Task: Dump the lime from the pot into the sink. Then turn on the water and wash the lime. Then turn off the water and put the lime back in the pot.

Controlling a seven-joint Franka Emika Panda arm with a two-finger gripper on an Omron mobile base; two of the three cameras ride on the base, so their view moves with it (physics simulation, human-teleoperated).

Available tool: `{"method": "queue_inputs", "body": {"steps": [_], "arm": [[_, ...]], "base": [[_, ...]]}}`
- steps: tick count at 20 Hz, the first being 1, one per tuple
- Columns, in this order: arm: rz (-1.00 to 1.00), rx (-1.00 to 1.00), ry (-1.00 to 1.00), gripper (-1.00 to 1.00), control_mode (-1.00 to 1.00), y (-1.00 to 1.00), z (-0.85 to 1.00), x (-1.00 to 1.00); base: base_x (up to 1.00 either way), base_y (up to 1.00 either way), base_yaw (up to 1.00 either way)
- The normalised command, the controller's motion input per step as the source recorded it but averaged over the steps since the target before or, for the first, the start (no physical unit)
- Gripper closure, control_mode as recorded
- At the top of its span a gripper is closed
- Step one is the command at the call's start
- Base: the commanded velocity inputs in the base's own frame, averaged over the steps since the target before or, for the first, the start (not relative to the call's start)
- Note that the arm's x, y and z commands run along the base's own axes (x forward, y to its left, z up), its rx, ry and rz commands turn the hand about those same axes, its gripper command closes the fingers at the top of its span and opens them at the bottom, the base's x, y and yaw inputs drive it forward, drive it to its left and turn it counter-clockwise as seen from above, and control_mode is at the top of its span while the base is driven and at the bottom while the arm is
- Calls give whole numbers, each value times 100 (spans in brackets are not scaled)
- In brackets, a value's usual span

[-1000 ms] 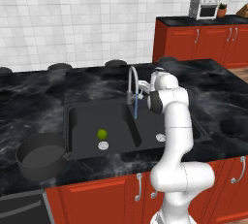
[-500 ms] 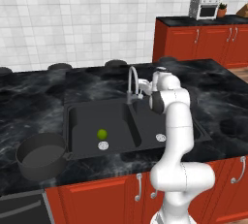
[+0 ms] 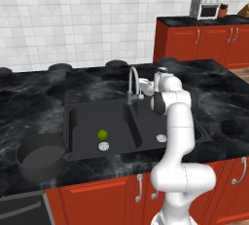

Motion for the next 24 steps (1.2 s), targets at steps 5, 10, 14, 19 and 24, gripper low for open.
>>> {"method": "queue_inputs", "body": {"steps": [5,10,14,19,24], "arm": [[0,0,0,-100,-100,-7,19,3],[0,0,-1,-100,-100,-29,35,0],[0,0,-1,-100,-100,-46,52,0],[-3,0,-7,-100,-100,-52,82,-35],[-10,0,-7,-100,-100,-21,100,-98]], "base": [[0,0,0],[0,0,0],[0,0,0],[0,0,0],[0,0,0]]}}
